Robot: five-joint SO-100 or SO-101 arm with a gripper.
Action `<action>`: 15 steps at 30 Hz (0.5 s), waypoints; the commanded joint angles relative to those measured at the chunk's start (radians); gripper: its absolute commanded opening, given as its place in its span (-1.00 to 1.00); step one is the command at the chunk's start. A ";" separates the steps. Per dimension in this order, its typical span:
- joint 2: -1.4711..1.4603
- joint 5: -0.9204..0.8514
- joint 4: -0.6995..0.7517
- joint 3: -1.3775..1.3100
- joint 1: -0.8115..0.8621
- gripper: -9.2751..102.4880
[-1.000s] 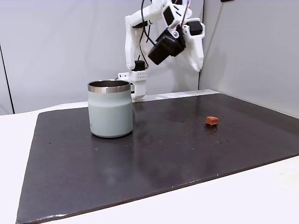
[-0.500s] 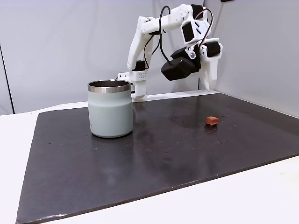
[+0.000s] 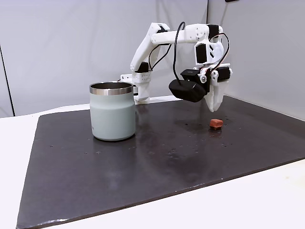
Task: Grasp a cube and put it in the cup.
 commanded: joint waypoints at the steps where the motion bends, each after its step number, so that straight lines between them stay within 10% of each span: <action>1: 0.025 -0.011 0.008 -0.078 -0.015 -0.83; 15: -0.011 0.012 0.054 -0.117 0.017 -0.35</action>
